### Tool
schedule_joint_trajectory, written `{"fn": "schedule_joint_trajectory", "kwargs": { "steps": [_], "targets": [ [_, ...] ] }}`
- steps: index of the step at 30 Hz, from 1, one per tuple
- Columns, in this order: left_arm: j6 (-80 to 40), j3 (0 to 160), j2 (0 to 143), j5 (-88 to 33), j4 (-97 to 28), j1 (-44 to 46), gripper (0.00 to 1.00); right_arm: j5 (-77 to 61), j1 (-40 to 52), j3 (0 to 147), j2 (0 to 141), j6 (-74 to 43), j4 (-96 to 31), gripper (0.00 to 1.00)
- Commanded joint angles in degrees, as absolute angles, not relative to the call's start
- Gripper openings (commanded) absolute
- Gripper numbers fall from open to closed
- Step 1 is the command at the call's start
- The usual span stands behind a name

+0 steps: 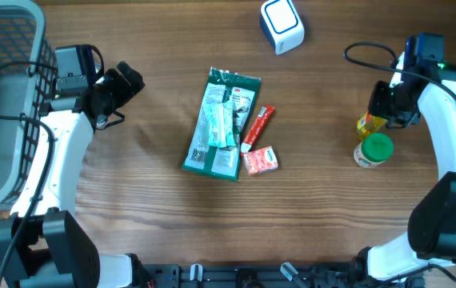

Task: Scan the item barcode

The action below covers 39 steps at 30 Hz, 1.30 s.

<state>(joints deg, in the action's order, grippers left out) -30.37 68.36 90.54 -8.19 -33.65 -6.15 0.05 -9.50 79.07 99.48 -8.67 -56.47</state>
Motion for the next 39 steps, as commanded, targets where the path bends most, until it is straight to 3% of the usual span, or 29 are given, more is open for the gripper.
{"fn": "schedule_joint_trajectory", "kwargs": {
  "steps": [1,2,3,6,7,8,17,23,27,30,35,38,39],
  "targets": [
    [-30.9,68.6,90.8,-7.9,-33.6,-6.2,1.00,-0.1,-7.2,79.0,99.1,-7.5,-56.5,0.43],
    [-30.9,68.6,90.8,-7.9,-33.6,-6.2,1.00,-0.1,-6.8,79.0,99.1,-7.5,-56.5,0.46],
    [-30.9,68.6,90.8,-7.9,-33.6,-6.2,1.00,-0.1,-6.4,79.0,99.1,-7.5,-56.5,0.57],
    [-30.9,68.6,90.8,-7.9,-33.6,-6.2,1.00,0.3,-6.4,79.0,99.1,-7.5,-56.7,0.66],
    [-30.9,68.6,90.8,-7.9,-33.6,-6.2,1.00,0.6,-6.4,79.0,99.1,-7.5,-56.8,0.79],
    [-30.9,68.6,90.8,-7.9,-33.6,-6.2,1.00,0.6,-6.4,79.0,99.1,-7.5,-56.8,0.82],
    [-30.9,68.6,90.8,-7.9,-33.6,-6.2,1.00,1.0,-6.3,80.0,99.1,-7.4,-56.6,0.89],
    [-30.9,68.6,90.8,-7.9,-33.6,-6.2,1.00,3.6,-6.2,96.7,98.7,-5.9,-64.9,0.89],
    [-30.9,68.6,90.8,-7.9,-33.6,-6.2,1.00,-4.3,-4.3,103.8,98.4,-6.1,-71.5,0.88],
    [-30.9,68.6,90.8,-7.9,-33.6,-6.2,1.00,-13.5,0.3,103.6,98.1,-6.2,-73.6,0.85],
    [-30.9,68.6,90.8,-7.9,-33.6,-6.2,1.00,-14.3,13.5,99.2,98.1,-16.2,-74.2,0.88],
    [-30.9,68.6,90.8,-7.9,-33.6,-6.2,1.00,-14.3,20.7,94.5,98.1,-22.7,-69.7,0.93],
    [-30.9,68.6,90.8,-7.9,-33.6,-6.2,1.00,-14.3,23.2,92.6,98.1,-25.1,-67.3,1.00]
  ]
}}
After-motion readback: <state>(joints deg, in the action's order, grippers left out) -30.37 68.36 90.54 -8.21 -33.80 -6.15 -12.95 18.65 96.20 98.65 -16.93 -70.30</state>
